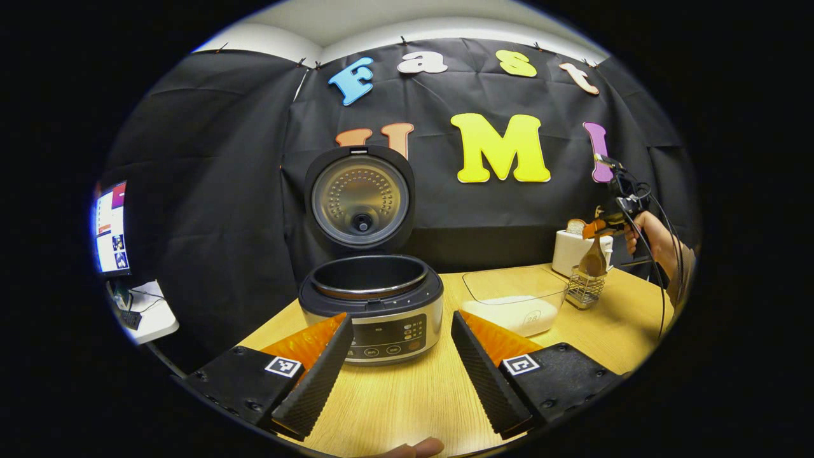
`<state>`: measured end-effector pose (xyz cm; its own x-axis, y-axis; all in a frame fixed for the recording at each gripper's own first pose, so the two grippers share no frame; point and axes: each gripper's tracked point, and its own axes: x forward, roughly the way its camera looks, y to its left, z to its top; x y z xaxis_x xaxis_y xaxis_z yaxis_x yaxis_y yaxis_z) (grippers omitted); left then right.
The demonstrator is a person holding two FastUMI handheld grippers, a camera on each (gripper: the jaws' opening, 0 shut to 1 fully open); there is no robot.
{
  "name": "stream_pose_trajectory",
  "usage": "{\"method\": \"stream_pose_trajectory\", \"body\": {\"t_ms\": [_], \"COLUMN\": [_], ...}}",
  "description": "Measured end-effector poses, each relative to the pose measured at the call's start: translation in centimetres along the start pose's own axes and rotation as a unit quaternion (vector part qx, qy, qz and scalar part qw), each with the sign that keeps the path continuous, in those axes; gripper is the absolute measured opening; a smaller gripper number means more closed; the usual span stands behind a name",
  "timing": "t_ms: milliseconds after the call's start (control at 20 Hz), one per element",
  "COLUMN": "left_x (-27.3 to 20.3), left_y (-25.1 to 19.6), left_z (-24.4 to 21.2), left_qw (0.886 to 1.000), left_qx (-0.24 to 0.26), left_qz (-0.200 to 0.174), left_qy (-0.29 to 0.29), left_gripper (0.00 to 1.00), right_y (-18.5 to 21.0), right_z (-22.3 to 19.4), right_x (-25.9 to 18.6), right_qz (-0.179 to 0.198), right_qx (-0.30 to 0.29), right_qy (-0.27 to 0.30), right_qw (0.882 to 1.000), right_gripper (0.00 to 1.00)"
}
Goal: Close the left gripper, press the button to open the rice cooker; take a wooden spoon from the chopstick holder with the right hand, scoop a spoonful of rice and pour it into the rice cooker, then put the wooden spoon back into the chopstick holder.
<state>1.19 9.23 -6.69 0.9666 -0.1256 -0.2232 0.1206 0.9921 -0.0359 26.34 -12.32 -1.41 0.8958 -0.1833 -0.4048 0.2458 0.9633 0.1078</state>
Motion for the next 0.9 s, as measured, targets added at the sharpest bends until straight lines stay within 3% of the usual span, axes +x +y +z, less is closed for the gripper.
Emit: {"method": "stream_pose_trajectory", "body": {"t_ms": [300,550,900], "left_x": [-0.2,-0.5,-0.8], "left_y": [1.3,2.3,3.3], "left_z": [-1.8,-2.1,-2.3], "left_qw": [1.000,1.000,0.999], "left_qx": [-0.017,-0.022,-0.035], "left_qz": [0.001,0.000,-0.002], "left_qy": [0.018,0.015,0.010], "left_gripper": [0.99,0.99,0.99], "right_y": [9.2,16.5,20.0], "right_z": [3.5,1.7,-5.0], "right_x": [-5.1,-5.1,-1.5], "right_qz": [0.038,0.068,0.019], "right_qx": [-0.055,-0.075,-0.116], "right_qy": [-0.055,-0.058,-0.045], "right_qw": [0.996,0.993,0.992], "right_gripper": [0.08,0.08,0.08]}}
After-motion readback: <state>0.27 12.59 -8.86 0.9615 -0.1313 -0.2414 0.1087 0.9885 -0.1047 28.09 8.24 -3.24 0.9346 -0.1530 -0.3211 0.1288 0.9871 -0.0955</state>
